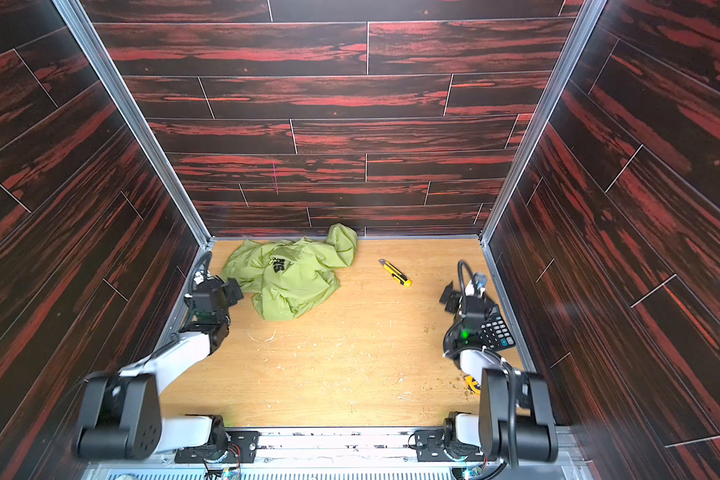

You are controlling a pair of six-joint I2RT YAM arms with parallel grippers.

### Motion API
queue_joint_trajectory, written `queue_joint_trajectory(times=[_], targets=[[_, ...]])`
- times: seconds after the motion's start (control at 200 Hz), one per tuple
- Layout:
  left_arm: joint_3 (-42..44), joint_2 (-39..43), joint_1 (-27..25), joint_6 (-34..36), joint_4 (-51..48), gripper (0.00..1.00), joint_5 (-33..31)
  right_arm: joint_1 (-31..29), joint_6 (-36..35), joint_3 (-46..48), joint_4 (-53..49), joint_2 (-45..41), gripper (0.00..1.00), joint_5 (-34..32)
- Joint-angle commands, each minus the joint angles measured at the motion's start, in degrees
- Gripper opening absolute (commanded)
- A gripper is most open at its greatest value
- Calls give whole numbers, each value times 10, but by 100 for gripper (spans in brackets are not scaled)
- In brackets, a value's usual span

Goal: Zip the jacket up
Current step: 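Reach both grippers to the green jacket and grasp its front edges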

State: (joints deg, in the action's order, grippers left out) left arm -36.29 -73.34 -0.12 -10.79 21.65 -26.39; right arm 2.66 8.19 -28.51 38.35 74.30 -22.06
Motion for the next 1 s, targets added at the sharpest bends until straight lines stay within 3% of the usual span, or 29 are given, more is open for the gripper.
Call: queue_joint_trajectory(times=[0.0,0.11,0.18,0.286,0.381,0.586,0.651,0.791,0.992], targets=[[-14,58,-2,-33,-81,100,2,2,59,-74,-195,-61,99,-36],[-66,81,-2,-115,-170,100,-35,25,154,-172,-369,-72,99,-19],[-99,71,1,-168,-213,100,-30,53,185,-244,-468,-42,99,46],[-160,24,18,-250,-268,100,83,61,286,-364,-674,41,99,1],[-225,-39,18,-290,-334,100,162,60,255,-455,-798,127,99,59],[-264,-124,9,-324,-338,100,263,5,196,-346,-651,-19,99,37],[-270,-140,3,-326,-337,99,276,4,186,-362,-666,-33,99,34],[-278,-171,-16,-331,-344,99,291,7,145,-447,-745,-15,99,95],[-290,-219,-39,-336,-338,89,316,44,201,-443,-722,-40,99,161]])
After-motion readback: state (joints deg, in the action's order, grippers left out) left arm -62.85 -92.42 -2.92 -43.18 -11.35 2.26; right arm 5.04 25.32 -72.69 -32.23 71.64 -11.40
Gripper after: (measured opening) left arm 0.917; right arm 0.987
